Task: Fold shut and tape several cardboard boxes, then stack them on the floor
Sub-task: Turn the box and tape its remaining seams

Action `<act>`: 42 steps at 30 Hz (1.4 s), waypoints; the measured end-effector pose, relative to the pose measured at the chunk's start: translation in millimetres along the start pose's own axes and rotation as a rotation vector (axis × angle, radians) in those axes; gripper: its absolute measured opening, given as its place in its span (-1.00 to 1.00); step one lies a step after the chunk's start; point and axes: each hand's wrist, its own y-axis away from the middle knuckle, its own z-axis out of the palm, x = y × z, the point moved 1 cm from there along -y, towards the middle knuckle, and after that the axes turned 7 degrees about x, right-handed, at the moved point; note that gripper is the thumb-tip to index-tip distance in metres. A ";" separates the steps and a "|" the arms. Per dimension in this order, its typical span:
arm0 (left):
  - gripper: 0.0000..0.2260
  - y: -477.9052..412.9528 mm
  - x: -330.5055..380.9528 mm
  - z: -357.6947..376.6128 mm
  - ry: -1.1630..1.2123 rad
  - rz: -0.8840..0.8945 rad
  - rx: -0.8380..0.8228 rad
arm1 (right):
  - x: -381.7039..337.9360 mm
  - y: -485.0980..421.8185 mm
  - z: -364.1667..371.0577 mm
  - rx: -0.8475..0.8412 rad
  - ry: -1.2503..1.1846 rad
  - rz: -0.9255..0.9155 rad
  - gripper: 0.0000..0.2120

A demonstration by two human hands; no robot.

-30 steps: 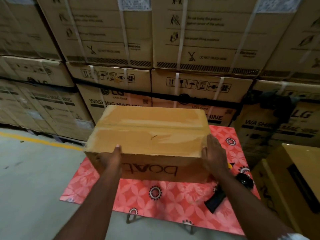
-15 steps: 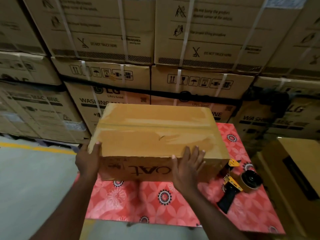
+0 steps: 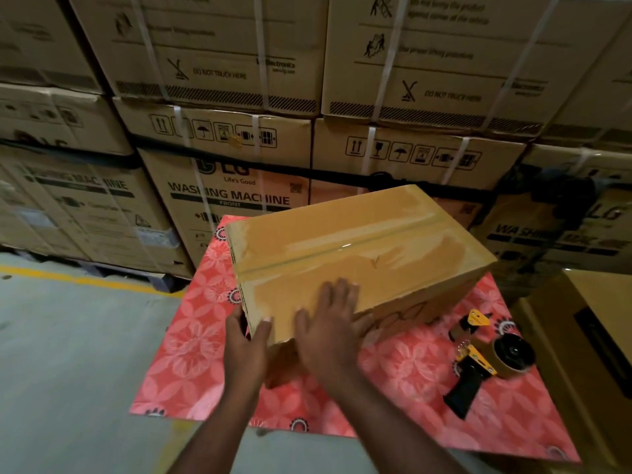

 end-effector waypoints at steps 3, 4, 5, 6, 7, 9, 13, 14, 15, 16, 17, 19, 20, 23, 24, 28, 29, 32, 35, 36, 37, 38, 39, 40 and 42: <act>-0.68 -37.5 5.3 0.4 -0.008 -0.014 -0.080 | -44.0 38.6 6.6 -0.124 0.000 -0.166 -0.29; -0.70 -52.5 9.9 3.5 -0.036 0.002 -0.077 | -52.0 45.9 7.4 -0.146 0.005 -0.202 -0.29; -0.70 -68.8 14.1 7.6 -0.071 0.017 -0.073 | -56.8 49.8 6.8 -0.158 0.016 -0.227 -0.28; -0.68 -83.8 18.7 12.0 -0.105 0.024 -0.075 | -59.3 50.4 5.3 -0.165 0.037 -0.245 -0.27; -0.66 -97.1 21.7 16.9 -0.133 0.019 -0.083 | -60.1 48.6 3.6 -0.160 0.073 -0.262 -0.25; -0.63 -117.6 22.9 25.4 -0.186 0.028 -0.080 | -61.3 41.3 -1.6 -0.111 0.155 -0.285 -0.23; -0.60 -134.8 17.9 29.4 -0.256 0.072 -0.078 | -69.5 32.5 -3.9 -0.041 0.207 -0.304 -0.23; -0.61 -137.2 20.2 30.3 -0.270 0.095 -0.086 | -70.5 30.8 -3.0 -0.031 0.217 -0.319 -0.23; -0.62 -141.4 24.0 30.8 -0.292 0.128 -0.090 | -70.2 29.5 -2.0 -0.020 0.219 -0.331 -0.24; -0.63 -145.3 31.1 31.3 -0.321 0.169 -0.090 | -69.6 28.7 -1.1 -0.010 0.212 -0.340 -0.25; -0.63 -151.5 38.3 32.5 -0.346 0.217 -0.083 | -68.1 28.4 0.1 -0.003 0.201 -0.345 -0.26; -0.60 -167.6 52.1 33.8 -0.421 0.300 -0.070 | -65.8 30.5 2.0 0.000 0.185 -0.343 -0.25; -0.55 -176.6 57.3 34.1 -0.466 0.335 -0.069 | -65.1 32.1 3.5 -0.001 0.183 -0.345 -0.24; -0.54 -202.9 62.0 35.1 -0.542 0.384 -0.135 | -62.3 34.7 8.9 -0.006 0.141 -0.355 -0.23; -0.56 -208.1 60.2 35.0 -0.555 0.387 -0.160 | -60.3 34.9 9.5 -0.010 0.118 -0.352 -0.23; -0.56 -217.6 43.4 29.4 -0.533 0.372 -0.143 | -51.9 37.8 11.2 0.012 0.066 -0.350 -0.26; -0.56 -218.5 38.3 26.7 -0.511 0.369 -0.129 | -49.3 39.3 10.9 0.012 0.052 -0.353 -0.27; -0.55 -206.6 34.0 12.4 -0.469 0.343 -0.081 | -35.8 45.9 6.3 -0.004 0.013 -0.381 -0.31; -0.56 -173.4 29.9 -9.8 -0.374 0.290 0.003 | -10.5 53.1 -1.8 -0.043 -0.053 -0.433 -0.32; -0.55 -159.0 28.1 -17.6 -0.353 0.279 0.030 | 0.0 54.5 -4.8 -0.056 -0.083 -0.452 -0.33; -0.53 -145.2 24.7 -25.0 -0.333 0.276 0.060 | 11.7 55.8 -6.6 -0.061 -0.112 -0.470 -0.34; -0.52 -129.4 22.5 -31.9 -0.327 0.272 0.093 | 24.1 57.6 -8.8 -0.063 -0.137 -0.487 -0.35; -0.50 -115.7 17.7 -37.5 -0.327 0.273 0.132 | 37.6 58.4 -10.6 -0.070 -0.154 -0.502 -0.37; -0.48 -99.3 14.8 -42.7 -0.337 0.258 0.173 | 50.9 59.5 -13.3 -0.078 -0.165 -0.518 -0.39; -0.45 -65.7 10.6 -48.0 -0.352 0.232 0.261 | 77.4 60.5 -21.4 -0.077 -0.183 -0.540 -0.41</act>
